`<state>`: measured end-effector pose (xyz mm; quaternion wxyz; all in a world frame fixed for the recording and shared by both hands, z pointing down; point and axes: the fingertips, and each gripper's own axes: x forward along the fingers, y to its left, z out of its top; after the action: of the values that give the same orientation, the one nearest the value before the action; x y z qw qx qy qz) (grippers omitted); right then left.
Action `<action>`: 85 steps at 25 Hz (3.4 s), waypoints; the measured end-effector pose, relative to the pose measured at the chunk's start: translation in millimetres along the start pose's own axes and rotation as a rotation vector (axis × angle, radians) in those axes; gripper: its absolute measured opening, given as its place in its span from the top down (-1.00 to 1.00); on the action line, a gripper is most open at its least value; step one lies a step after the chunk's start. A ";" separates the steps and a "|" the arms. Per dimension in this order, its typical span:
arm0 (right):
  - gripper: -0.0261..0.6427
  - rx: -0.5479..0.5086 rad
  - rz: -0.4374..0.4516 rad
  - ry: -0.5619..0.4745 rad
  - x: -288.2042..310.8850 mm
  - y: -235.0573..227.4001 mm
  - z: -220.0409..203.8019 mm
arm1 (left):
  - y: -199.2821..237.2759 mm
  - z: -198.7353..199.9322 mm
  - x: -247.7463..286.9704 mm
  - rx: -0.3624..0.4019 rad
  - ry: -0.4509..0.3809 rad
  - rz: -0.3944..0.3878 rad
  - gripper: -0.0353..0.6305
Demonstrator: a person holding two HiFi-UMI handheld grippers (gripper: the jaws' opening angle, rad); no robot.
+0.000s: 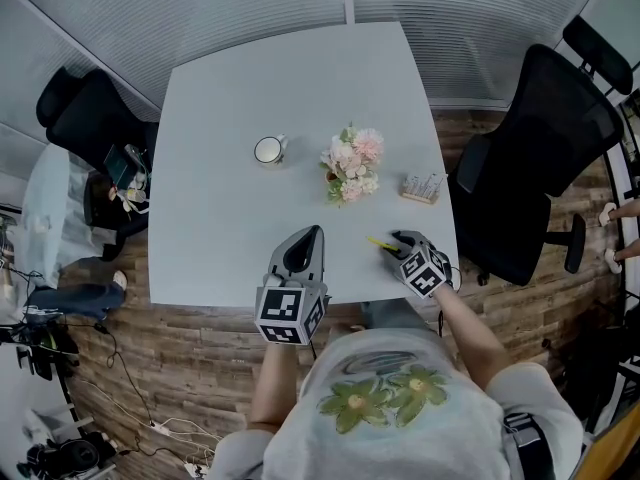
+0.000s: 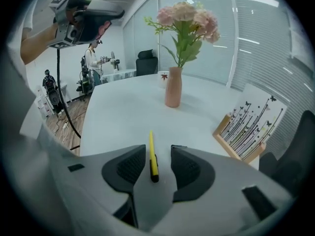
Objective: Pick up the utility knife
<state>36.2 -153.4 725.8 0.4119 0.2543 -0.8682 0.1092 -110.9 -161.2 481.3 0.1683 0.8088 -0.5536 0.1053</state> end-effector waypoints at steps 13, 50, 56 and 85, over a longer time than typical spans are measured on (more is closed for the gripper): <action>0.42 -0.019 0.003 0.069 12.3 3.2 -14.5 | -0.6 -2.7 -0.4 0.000 0.006 0.000 0.86; 0.75 -0.012 -0.046 0.092 9.7 -1.0 -19.7 | -4.5 -1.9 -2.8 0.001 -0.002 -0.005 0.86; 0.75 -0.011 -0.050 0.082 5.3 -2.2 -16.2 | -6.3 -1.7 -3.2 0.004 -0.002 -0.012 0.86; 0.76 -0.006 -0.051 -0.026 -24.1 7.6 20.9 | -11.1 -5.2 -6.7 0.005 -0.007 -0.036 0.86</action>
<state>31.2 -146.8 694.1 0.4041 0.2765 -0.8670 0.0929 -102.9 -149.8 482.0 0.1661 0.8193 -0.5395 0.1006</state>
